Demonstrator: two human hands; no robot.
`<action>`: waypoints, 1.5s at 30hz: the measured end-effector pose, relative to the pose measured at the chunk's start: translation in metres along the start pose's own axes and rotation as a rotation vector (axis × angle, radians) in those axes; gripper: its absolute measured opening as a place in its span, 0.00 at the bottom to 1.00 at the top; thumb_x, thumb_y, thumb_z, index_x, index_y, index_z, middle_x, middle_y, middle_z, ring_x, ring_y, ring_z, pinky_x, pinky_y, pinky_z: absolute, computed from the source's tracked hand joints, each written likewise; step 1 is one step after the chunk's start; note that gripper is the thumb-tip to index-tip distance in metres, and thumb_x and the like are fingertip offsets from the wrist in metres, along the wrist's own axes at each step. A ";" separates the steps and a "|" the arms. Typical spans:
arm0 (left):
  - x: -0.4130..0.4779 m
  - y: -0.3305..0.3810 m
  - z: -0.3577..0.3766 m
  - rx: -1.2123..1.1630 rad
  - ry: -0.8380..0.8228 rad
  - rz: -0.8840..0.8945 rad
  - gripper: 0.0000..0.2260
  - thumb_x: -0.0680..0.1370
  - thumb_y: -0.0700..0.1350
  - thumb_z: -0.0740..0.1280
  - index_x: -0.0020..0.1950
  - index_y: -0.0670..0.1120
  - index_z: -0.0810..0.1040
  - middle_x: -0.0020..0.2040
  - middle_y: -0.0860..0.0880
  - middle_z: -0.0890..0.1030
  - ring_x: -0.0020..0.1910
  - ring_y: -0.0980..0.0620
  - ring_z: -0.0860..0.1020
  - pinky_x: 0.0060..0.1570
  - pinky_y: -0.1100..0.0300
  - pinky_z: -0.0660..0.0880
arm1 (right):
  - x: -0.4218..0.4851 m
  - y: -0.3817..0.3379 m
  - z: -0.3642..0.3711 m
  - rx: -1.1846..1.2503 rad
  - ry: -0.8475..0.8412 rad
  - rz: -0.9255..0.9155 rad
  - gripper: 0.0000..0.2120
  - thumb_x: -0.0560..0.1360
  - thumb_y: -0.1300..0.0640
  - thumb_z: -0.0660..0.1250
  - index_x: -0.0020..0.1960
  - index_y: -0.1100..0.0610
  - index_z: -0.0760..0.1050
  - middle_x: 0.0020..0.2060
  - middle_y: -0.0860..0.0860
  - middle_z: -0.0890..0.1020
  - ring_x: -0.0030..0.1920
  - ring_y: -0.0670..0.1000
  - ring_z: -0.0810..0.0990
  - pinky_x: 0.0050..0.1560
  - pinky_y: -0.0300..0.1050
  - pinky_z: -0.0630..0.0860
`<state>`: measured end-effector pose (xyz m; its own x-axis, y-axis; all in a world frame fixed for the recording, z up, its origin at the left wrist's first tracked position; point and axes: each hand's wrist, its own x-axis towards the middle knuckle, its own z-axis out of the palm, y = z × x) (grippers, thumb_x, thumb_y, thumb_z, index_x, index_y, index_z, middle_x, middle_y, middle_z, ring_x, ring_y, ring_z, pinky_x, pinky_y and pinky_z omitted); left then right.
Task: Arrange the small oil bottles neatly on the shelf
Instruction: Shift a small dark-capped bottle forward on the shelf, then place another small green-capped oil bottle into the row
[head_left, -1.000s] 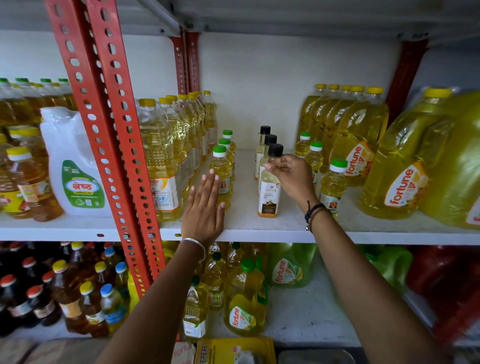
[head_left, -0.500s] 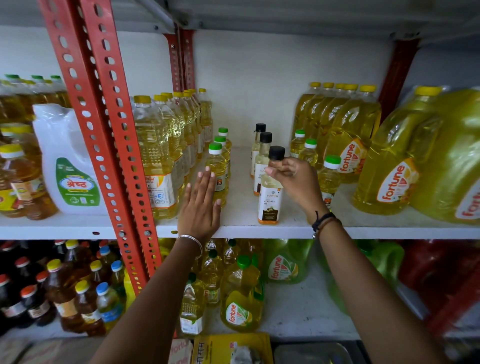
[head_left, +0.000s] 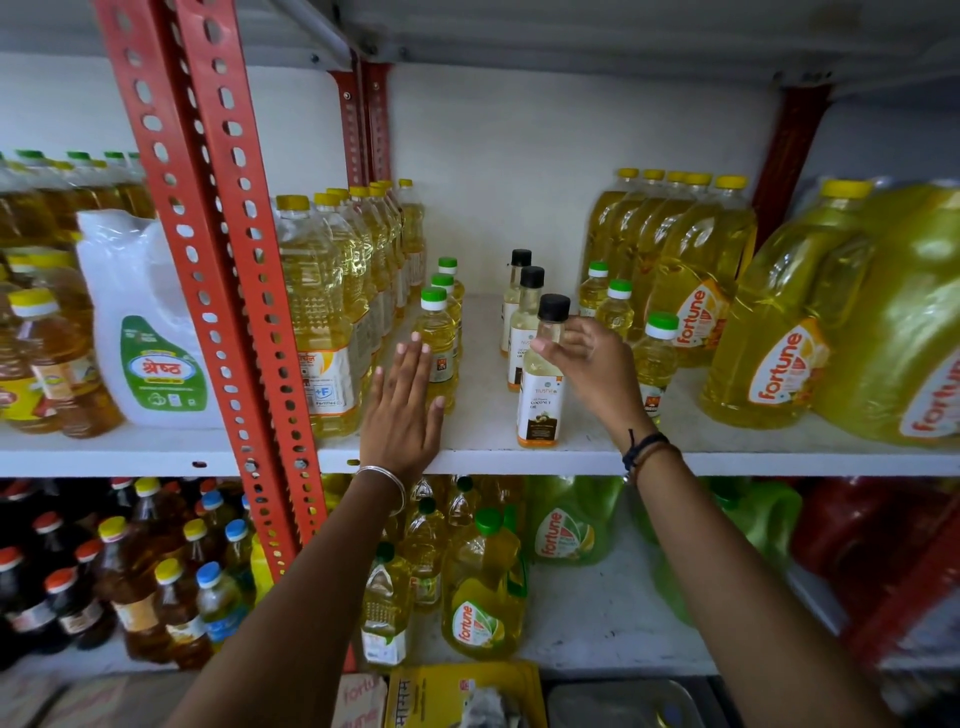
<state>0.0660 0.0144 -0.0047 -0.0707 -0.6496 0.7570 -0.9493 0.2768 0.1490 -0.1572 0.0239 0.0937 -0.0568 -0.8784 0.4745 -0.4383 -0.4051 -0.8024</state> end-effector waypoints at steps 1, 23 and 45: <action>0.000 -0.001 -0.003 -0.007 0.029 -0.008 0.26 0.82 0.52 0.47 0.78 0.42 0.52 0.78 0.46 0.50 0.77 0.51 0.46 0.74 0.54 0.39 | -0.004 -0.001 0.001 0.006 0.048 -0.008 0.24 0.70 0.49 0.72 0.61 0.58 0.73 0.60 0.55 0.79 0.60 0.52 0.77 0.61 0.49 0.74; 0.009 -0.083 -0.057 0.253 0.323 0.149 0.25 0.80 0.49 0.51 0.76 0.42 0.60 0.76 0.47 0.60 0.77 0.52 0.48 0.74 0.52 0.44 | 0.038 -0.036 0.119 0.211 -0.191 -0.040 0.22 0.77 0.60 0.63 0.70 0.58 0.65 0.66 0.56 0.74 0.65 0.50 0.73 0.64 0.44 0.68; 0.009 -0.084 -0.056 0.243 0.326 0.164 0.24 0.82 0.51 0.46 0.76 0.42 0.57 0.75 0.46 0.59 0.77 0.52 0.47 0.74 0.53 0.43 | 0.040 -0.042 0.135 0.155 -0.055 -0.005 0.21 0.69 0.49 0.73 0.57 0.55 0.72 0.51 0.49 0.79 0.51 0.48 0.78 0.51 0.42 0.74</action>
<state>0.1621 0.0249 0.0253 -0.1631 -0.3427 0.9252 -0.9809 0.1573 -0.1146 -0.0203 -0.0287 0.0973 -0.0043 -0.8872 0.4613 -0.2950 -0.4396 -0.8484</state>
